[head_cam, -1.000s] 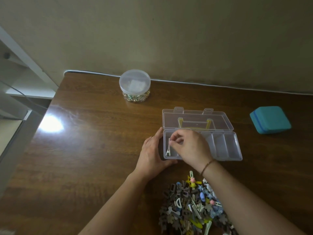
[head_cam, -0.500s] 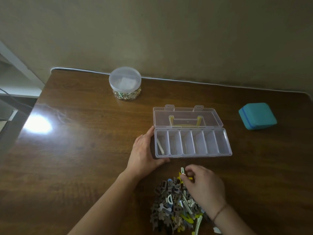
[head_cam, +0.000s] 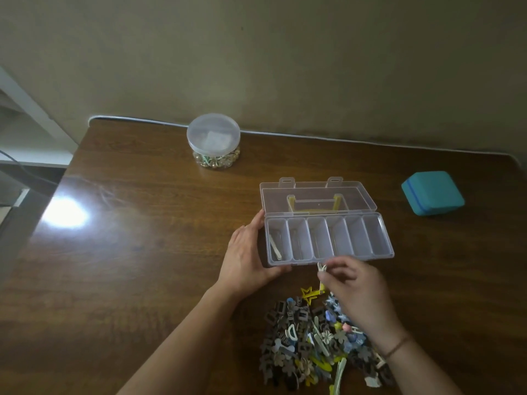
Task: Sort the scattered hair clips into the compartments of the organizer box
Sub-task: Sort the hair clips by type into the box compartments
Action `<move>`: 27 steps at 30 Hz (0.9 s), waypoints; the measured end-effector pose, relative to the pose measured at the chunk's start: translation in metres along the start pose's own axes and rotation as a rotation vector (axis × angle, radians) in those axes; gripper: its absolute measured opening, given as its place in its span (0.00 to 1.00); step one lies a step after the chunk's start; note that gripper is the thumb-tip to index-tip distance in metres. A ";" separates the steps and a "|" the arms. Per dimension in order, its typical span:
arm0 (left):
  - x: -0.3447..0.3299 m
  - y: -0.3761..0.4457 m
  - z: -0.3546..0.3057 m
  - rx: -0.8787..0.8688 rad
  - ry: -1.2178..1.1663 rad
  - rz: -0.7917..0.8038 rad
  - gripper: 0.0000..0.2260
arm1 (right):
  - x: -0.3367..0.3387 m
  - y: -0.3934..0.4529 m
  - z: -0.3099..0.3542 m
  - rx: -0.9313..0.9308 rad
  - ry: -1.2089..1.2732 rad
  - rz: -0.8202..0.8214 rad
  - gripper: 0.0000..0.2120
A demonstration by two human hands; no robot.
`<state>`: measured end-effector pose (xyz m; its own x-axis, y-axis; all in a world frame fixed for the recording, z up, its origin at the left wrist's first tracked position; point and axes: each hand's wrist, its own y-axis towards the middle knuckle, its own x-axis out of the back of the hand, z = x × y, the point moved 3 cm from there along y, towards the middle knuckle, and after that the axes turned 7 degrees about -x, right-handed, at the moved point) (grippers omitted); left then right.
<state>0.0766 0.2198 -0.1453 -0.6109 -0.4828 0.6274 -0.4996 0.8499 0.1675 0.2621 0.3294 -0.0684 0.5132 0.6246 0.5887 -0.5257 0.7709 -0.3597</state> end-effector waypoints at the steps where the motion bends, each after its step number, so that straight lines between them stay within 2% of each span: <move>1: -0.001 0.000 0.000 0.000 0.000 0.003 0.54 | 0.003 0.001 0.011 0.015 0.097 0.003 0.10; 3: -0.002 -0.001 0.002 -0.006 0.004 0.010 0.53 | 0.001 0.009 0.036 0.078 0.161 0.003 0.10; 6: -0.002 -0.002 0.002 -0.007 0.013 0.013 0.53 | -0.019 0.032 0.073 0.147 0.115 0.006 0.08; 11: 0.001 -0.007 0.003 0.005 -0.014 0.013 0.52 | -0.056 0.055 0.088 0.110 -0.353 0.042 0.05; 13: 0.002 -0.010 0.003 0.007 -0.023 0.013 0.52 | -0.060 0.052 0.085 0.146 -0.467 0.101 0.08; 15: 0.003 -0.011 0.003 -0.003 -0.024 0.019 0.52 | -0.052 0.044 0.083 0.230 -0.458 0.129 0.13; 17: 0.004 -0.011 0.003 -0.004 -0.031 0.031 0.53 | -0.034 0.031 0.080 0.309 -0.386 0.087 0.15; 20: 0.006 -0.012 0.004 0.001 -0.050 0.059 0.54 | -0.005 -0.001 0.059 0.394 -0.384 0.001 0.13; 23: 0.007 -0.013 0.007 -0.002 -0.072 0.062 0.53 | -0.006 -0.022 0.033 0.400 -0.692 0.072 0.11; 27: 0.004 -0.014 0.013 -0.020 -0.071 0.009 0.53 | -0.028 -0.013 0.008 0.278 -1.030 0.153 0.15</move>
<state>0.0734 0.2034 -0.1549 -0.6576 -0.4884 0.5736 -0.4818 0.8580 0.1782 0.2492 0.3005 -0.0742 -0.3211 0.2062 0.9243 -0.7382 0.5569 -0.3807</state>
